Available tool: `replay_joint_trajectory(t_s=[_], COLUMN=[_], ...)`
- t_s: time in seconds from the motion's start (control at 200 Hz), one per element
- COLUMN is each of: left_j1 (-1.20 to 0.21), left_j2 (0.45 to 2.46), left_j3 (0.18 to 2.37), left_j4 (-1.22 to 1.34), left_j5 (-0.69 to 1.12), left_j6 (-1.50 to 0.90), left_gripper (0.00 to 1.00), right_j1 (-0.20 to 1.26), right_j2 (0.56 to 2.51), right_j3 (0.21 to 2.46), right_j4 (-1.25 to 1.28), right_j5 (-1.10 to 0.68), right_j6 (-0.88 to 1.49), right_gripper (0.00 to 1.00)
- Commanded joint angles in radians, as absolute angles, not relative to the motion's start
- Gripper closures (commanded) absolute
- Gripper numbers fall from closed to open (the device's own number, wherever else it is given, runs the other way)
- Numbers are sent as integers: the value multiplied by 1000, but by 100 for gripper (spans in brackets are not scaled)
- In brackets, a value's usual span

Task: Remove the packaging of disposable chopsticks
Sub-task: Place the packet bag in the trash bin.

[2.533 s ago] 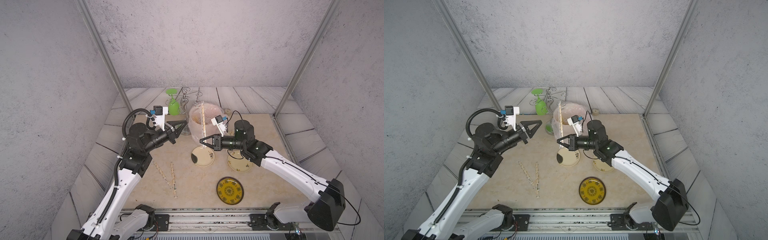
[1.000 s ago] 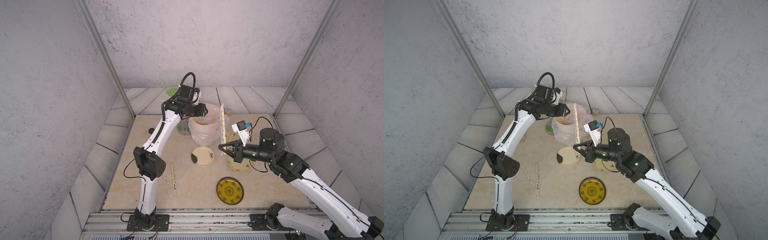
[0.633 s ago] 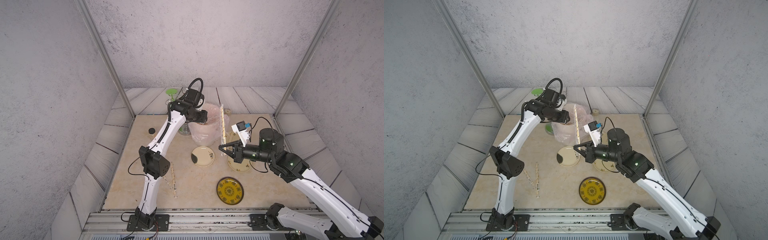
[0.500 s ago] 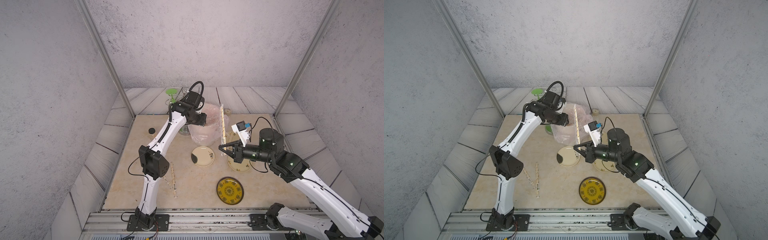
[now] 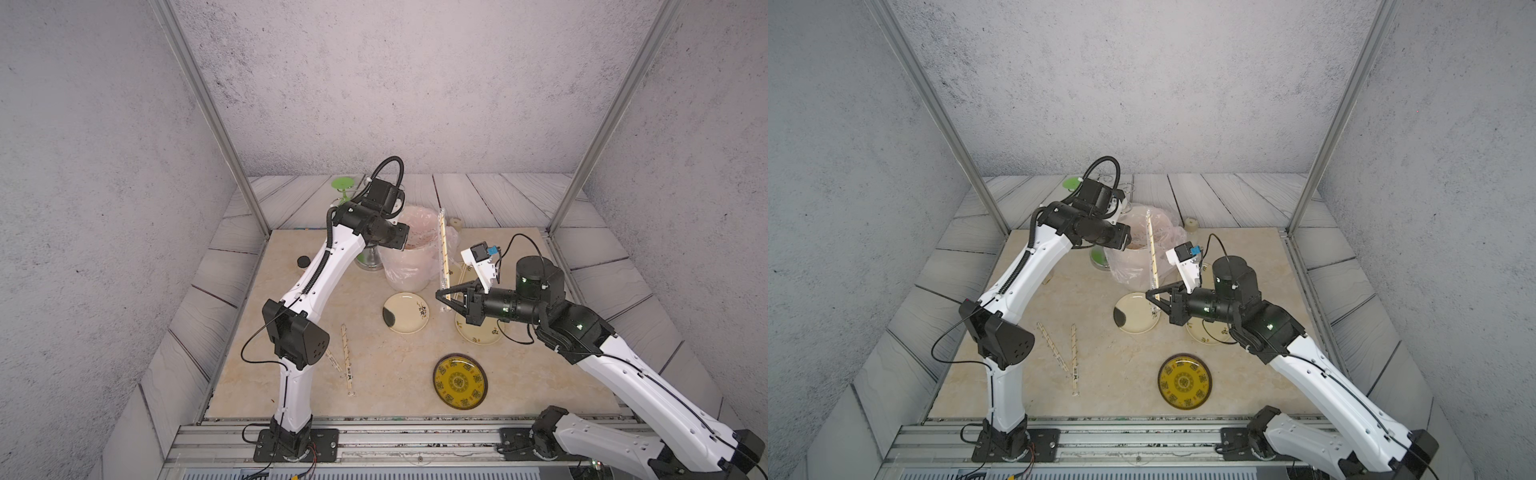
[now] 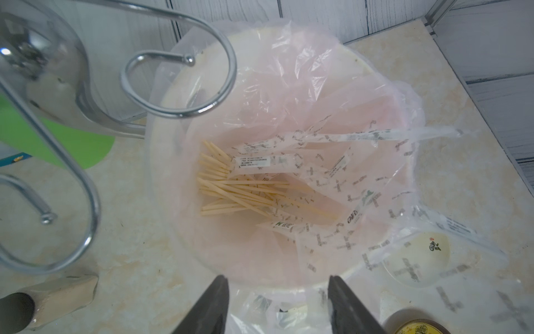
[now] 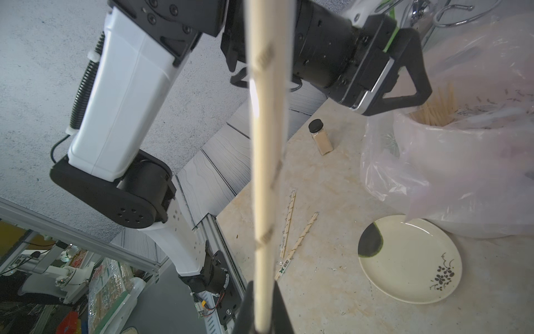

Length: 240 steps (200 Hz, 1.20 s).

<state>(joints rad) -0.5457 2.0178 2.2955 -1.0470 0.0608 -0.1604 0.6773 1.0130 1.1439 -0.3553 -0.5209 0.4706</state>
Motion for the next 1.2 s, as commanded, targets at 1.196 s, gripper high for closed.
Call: replay_joint_trajectory(t_s=[1.196], left_j1=[-507], left_j2=[2169], left_j3=[2513], left_j4=[-1155], left_j5=[139], left_j6=[-193], left_gripper=[44], right_j1=[674], right_j2=[1019], right_j3=[1120], right_j4=[-339], right_j5=[-550], right_j6=[486], right_gripper=[100])
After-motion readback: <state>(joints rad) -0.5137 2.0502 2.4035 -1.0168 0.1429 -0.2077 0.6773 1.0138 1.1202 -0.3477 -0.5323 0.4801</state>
